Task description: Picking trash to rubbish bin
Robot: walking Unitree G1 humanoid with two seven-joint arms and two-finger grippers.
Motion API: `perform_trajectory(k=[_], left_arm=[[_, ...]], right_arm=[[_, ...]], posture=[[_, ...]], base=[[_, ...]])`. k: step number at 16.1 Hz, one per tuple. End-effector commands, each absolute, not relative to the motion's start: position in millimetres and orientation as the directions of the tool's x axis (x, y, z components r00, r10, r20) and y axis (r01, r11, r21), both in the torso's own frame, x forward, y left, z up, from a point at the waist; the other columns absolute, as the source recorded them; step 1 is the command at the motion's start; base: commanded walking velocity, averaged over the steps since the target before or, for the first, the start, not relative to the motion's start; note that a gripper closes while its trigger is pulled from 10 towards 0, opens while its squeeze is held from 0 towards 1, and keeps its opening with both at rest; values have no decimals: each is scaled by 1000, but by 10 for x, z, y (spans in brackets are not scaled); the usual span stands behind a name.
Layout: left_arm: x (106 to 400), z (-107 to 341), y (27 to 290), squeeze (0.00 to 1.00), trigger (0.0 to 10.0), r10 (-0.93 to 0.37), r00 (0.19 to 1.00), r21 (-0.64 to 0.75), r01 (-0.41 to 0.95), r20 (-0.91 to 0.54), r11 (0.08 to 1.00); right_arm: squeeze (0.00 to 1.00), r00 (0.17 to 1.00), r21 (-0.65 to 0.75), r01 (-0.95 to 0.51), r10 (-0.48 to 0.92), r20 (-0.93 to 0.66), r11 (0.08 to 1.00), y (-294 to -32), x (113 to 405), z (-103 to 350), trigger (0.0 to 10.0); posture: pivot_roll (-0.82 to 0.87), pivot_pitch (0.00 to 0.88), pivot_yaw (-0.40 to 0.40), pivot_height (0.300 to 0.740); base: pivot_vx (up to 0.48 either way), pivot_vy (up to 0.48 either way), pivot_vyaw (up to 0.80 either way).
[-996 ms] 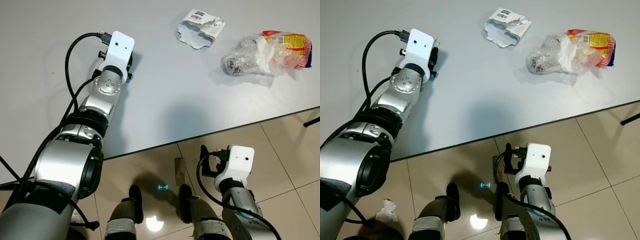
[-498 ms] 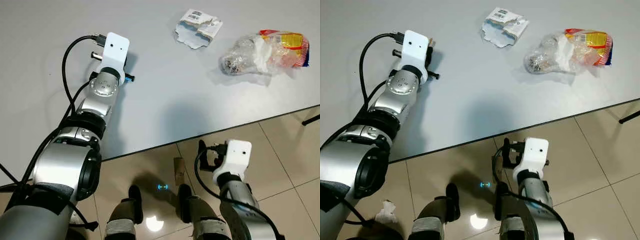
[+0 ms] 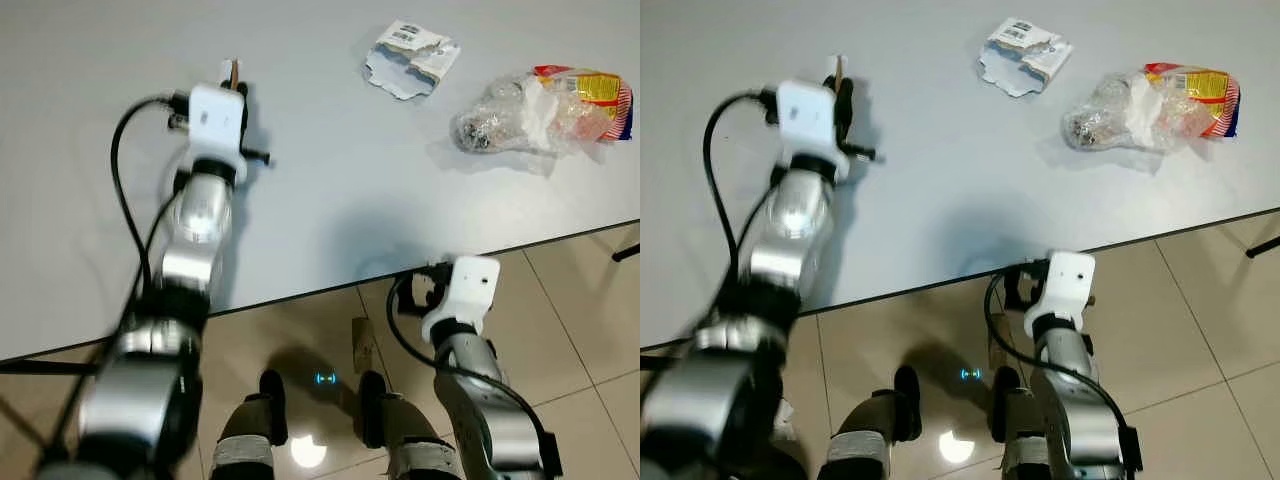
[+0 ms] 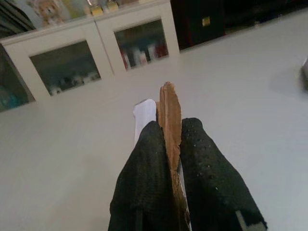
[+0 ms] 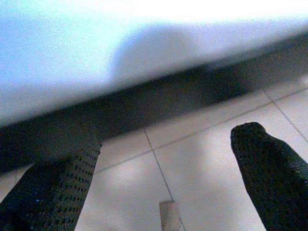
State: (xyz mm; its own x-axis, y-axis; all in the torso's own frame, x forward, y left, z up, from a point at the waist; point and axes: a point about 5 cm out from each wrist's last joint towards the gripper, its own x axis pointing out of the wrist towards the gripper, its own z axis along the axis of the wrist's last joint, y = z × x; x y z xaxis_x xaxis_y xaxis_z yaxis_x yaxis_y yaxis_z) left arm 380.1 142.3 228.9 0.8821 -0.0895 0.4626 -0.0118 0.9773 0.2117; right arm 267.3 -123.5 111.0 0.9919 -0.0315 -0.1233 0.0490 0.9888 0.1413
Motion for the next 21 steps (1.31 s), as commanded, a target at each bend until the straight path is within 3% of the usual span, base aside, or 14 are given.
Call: perform_trajectory(k=[1,5,8,12,21], left_arm=[[3740,2314,1434,0,10000,-76,865,186,-21,496,982],[3514,2097,1390,0,10000,-49,884,142,-19,465,990],[3391,1945,1316,0,10000,-93,898,183,14,430,983],[3062,1466,1256,0,10000,-99,953,189,45,286,981],[2949,1412,1340,0,10000,-56,966,203,4,251,979]], right_arm=[[0,988,165,62,-37,-150,984,-1240,2653,1031,10000],[0,992,163,67,-49,-114,984,-1281,2778,1065,10000],[0,994,166,64,-47,-100,984,-1289,2814,1071,10000],[0,995,167,58,-44,-86,984,-1285,2815,1080,10000],[0,996,162,42,-27,-91,986,-1273,2804,1055,10000]], posture=[[-30,284,40,740],[-21,234,40,740],[-13,205,41,740],[-17,201,37,740],[-13,210,31,740]], base=[[0,0,0],[0,0,0],[0,0,0],[0,0,0],[0,0,0]])
